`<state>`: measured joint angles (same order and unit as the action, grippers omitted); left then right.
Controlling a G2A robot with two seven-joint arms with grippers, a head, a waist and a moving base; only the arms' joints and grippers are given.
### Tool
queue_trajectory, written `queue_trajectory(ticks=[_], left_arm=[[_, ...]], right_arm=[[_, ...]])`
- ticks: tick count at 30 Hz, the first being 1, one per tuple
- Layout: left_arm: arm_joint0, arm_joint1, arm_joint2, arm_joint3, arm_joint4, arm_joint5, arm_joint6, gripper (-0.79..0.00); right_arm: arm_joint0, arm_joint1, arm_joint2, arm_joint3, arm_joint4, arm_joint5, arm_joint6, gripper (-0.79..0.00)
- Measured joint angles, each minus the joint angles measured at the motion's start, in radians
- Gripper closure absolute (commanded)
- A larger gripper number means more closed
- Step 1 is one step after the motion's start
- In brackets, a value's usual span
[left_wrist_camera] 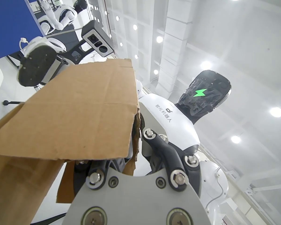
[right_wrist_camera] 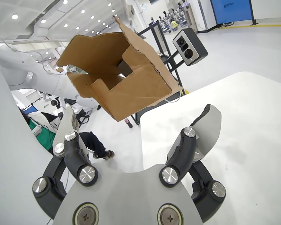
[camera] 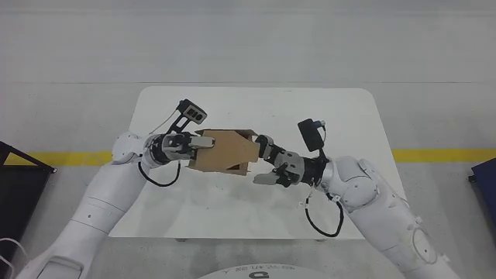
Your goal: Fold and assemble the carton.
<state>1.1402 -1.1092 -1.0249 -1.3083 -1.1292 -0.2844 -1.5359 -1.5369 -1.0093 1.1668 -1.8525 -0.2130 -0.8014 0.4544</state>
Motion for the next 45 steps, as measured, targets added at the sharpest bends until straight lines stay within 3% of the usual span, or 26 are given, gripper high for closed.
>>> queue_trajectory(ticks=[18, 30, 37, 45], left_arm=[[0.005, -0.004, -0.006, -0.014, 0.026, 0.000, 0.000, 0.000], [0.001, -0.019, -0.057, 0.039, 0.027, 0.000, 0.000, 0.000], [-0.002, -0.037, -0.041, 0.038, 0.088, 0.000, 0.000, 0.000], [0.008, -0.037, -0.018, 0.002, 0.088, 0.000, 0.000, 0.000]], right_arm=[[0.057, -0.023, -0.051, 0.041, -0.090, 0.128, -0.093, -0.785], [-0.021, -0.009, 0.013, -0.011, -0.105, -0.017, -0.110, -0.785], [-0.014, -0.015, -0.007, -0.013, -0.148, 0.041, -0.124, -0.785], [0.008, -0.025, -0.030, 0.002, -0.181, 0.113, -0.163, -0.785]])
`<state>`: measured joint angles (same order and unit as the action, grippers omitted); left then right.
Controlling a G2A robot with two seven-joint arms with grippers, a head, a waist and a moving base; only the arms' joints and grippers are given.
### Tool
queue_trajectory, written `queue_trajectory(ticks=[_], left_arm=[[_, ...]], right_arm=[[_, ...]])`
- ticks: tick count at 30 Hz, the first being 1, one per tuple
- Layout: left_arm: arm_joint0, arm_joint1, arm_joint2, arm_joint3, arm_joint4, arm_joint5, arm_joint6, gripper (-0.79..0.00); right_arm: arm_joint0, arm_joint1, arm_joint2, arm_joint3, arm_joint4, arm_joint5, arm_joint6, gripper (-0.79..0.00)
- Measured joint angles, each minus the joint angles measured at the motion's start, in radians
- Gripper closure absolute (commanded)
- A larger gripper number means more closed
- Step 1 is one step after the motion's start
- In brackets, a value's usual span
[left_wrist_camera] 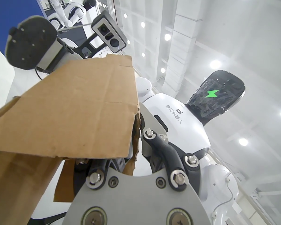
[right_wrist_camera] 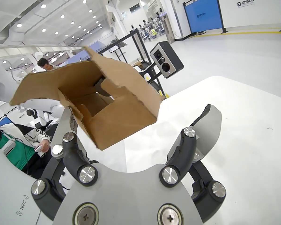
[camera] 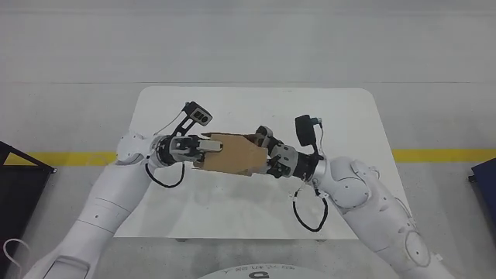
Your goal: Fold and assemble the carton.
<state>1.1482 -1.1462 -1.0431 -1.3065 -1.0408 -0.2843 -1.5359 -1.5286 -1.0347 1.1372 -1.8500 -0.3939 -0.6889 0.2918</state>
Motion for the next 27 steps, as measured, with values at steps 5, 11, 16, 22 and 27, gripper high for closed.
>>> queue_trajectory(ticks=[5, 11, 16, 22, 27], left_arm=[[0.003, 0.006, 0.011, -0.016, -0.008, 0.000, 0.000, 0.000], [0.001, 0.013, 0.012, -0.012, -0.028, 0.000, 0.000, 0.000], [0.002, 0.018, 0.011, -0.014, -0.037, 0.000, 0.000, 0.000], [0.000, 0.021, 0.023, -0.020, -0.038, 0.000, 0.000, 0.000], [-0.002, 0.023, 0.029, -0.019, -0.040, 0.000, 0.000, 0.000]], right_arm=[[0.016, -0.005, -0.016, 0.010, -0.002, 0.018, 0.005, -0.785], [0.013, -0.005, -0.012, 0.007, 0.009, -0.008, 0.003, -0.785], [-0.012, 0.004, 0.041, 0.016, 0.077, -0.067, -0.016, -0.785], [-0.003, 0.006, 0.071, 0.059, 0.210, -0.046, -0.012, -0.785], [0.036, -0.001, 0.050, 0.085, 0.266, 0.018, 0.014, -0.785]])
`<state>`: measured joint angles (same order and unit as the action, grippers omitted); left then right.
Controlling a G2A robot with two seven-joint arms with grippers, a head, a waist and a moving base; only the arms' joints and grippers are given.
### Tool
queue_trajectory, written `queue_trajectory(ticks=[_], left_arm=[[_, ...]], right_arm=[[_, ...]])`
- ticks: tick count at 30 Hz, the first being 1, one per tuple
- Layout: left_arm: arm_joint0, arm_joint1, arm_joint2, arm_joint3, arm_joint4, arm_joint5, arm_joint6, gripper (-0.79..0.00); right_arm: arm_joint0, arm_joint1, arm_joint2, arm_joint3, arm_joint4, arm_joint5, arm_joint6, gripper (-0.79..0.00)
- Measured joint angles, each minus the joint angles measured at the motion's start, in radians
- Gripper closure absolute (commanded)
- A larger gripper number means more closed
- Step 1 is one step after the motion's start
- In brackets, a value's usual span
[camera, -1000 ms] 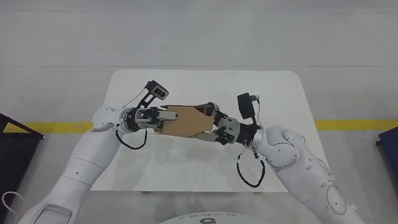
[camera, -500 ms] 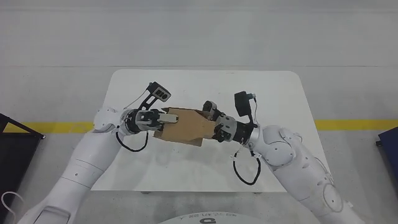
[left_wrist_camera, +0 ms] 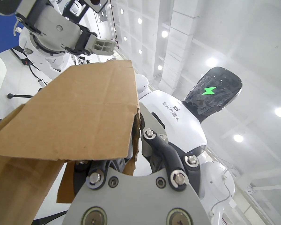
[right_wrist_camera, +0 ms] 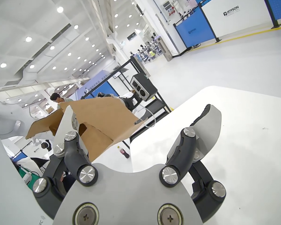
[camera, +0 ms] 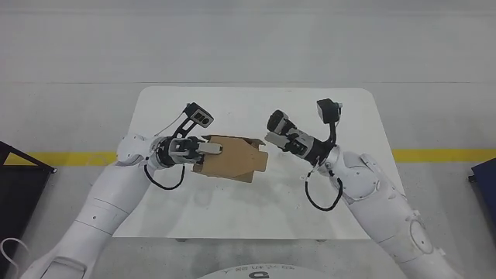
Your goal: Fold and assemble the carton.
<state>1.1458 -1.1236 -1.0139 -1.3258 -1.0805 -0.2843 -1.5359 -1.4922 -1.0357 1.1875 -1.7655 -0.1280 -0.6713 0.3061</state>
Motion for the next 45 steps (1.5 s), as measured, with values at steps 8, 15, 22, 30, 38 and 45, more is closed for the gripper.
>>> queue_trajectory(ticks=[8, 15, 22, 30, 38, 45], left_arm=[[0.000, 0.003, 0.002, 0.001, -0.005, 0.000, 0.000, 0.000], [-0.001, 0.004, 0.000, 0.008, -0.009, 0.000, 0.000, 0.000], [-0.003, 0.002, 0.002, 0.011, -0.005, 0.000, 0.000, 0.000], [-0.001, 0.001, -0.015, 0.015, -0.013, 0.000, 0.000, 0.000], [0.006, -0.005, -0.035, 0.024, -0.013, 0.000, 0.000, 0.000], [-0.004, -0.010, -0.048, 0.072, 0.051, -0.004, 0.004, 0.000]], right_arm=[[0.020, -0.008, -0.029, 0.003, -0.020, -0.006, 0.017, -0.785], [0.006, -0.006, -0.046, -0.028, -0.072, -0.062, 0.079, -0.785], [0.006, -0.009, -0.065, -0.038, -0.118, -0.046, 0.096, -0.785], [-0.007, -0.007, -0.040, -0.041, -0.081, -0.067, 0.066, -0.785], [-0.065, 0.005, 0.014, -0.060, 0.024, -0.164, 0.056, -0.785], [-0.033, 0.032, -0.044, -0.023, 0.494, -0.325, 0.279, -0.785]])
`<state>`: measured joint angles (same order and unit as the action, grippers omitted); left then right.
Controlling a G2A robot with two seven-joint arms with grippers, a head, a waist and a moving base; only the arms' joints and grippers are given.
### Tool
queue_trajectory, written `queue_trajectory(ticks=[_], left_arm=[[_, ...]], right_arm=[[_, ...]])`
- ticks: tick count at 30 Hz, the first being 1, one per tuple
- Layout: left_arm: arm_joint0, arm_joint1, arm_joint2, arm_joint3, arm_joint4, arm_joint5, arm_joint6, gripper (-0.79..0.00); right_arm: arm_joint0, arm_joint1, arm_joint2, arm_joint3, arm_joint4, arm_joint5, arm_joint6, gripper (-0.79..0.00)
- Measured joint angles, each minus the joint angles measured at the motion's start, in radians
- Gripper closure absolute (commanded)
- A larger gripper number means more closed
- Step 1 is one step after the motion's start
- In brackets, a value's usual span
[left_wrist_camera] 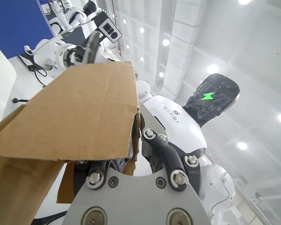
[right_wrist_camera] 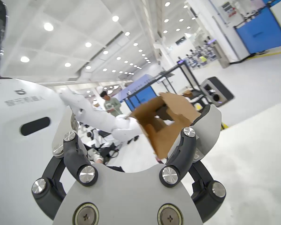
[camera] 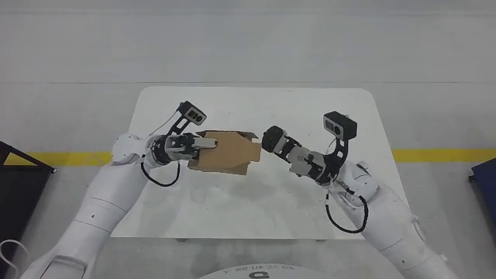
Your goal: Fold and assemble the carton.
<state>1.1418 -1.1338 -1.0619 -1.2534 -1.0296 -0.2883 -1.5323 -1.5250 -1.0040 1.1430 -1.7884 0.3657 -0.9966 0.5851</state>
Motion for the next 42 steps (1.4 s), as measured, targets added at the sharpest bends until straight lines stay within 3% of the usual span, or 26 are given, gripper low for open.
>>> queue_trajectory(ticks=[5, 10, 24, 42], left_arm=[[-0.002, -0.010, -0.010, 0.017, 0.051, -0.019, 0.019, 0.000], [-0.002, -0.019, -0.019, 0.018, 0.071, -0.022, 0.022, 0.000], [0.010, -0.035, -0.044, 0.005, 0.117, -0.035, 0.035, 0.000], [0.015, -0.053, -0.066, 0.005, 0.122, -0.038, 0.038, 0.000]], right_arm=[[0.071, 0.022, -0.036, 0.042, 0.351, 0.059, 0.277, -0.785], [0.105, 0.025, -0.057, 0.049, 0.454, 0.133, 0.372, -0.785], [0.144, 0.009, -0.090, 0.096, 0.522, 0.170, 0.408, -0.785], [0.182, -0.021, -0.137, 0.154, 0.495, 0.185, 0.423, -0.785]])
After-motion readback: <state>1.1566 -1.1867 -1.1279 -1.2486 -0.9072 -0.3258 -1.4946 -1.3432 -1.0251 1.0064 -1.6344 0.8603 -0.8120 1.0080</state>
